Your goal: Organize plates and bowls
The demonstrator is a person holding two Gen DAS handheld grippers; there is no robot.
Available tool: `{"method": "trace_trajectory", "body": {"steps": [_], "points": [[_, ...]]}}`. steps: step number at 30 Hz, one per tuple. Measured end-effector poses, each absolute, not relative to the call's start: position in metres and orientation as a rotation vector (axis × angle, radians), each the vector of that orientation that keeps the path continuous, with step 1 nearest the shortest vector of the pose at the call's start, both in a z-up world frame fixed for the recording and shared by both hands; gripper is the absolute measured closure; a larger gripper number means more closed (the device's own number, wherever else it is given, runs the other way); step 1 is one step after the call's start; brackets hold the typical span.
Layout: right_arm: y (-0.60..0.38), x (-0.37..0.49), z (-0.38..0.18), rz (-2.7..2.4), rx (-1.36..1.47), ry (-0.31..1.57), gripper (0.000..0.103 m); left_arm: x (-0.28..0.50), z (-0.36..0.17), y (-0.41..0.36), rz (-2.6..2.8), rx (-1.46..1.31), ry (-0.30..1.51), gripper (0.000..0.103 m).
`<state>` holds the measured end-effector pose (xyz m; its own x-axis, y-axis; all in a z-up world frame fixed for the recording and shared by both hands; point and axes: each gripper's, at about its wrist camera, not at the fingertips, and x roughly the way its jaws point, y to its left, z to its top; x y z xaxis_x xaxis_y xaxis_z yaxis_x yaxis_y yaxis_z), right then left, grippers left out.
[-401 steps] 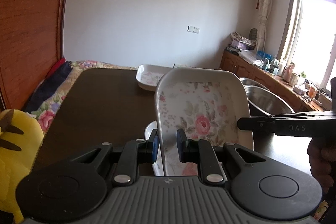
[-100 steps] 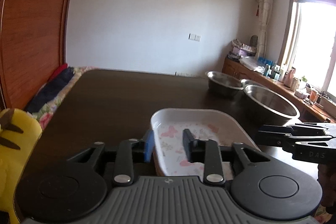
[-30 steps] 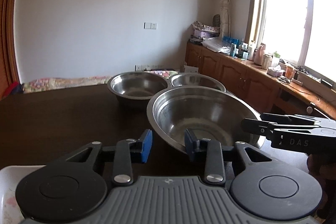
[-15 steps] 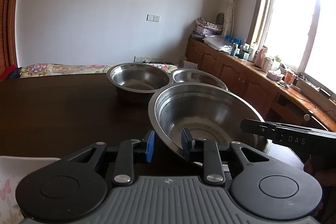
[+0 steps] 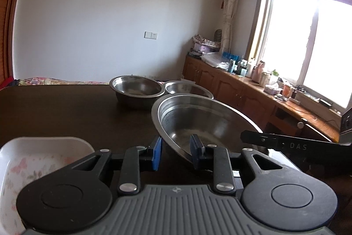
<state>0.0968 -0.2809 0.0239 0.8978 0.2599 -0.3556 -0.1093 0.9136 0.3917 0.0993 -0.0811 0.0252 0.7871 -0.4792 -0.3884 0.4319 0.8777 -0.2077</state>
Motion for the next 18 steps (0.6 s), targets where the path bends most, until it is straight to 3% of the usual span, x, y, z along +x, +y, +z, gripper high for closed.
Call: {"method": "trace_trajectory", "body": {"steps": [18], "points": [[-0.261, 0.070, 0.013, 0.237, 0.334, 0.383, 0.075, 0.076, 0.004, -0.063, -0.491, -0.126, 0.468, 0.044]]}}
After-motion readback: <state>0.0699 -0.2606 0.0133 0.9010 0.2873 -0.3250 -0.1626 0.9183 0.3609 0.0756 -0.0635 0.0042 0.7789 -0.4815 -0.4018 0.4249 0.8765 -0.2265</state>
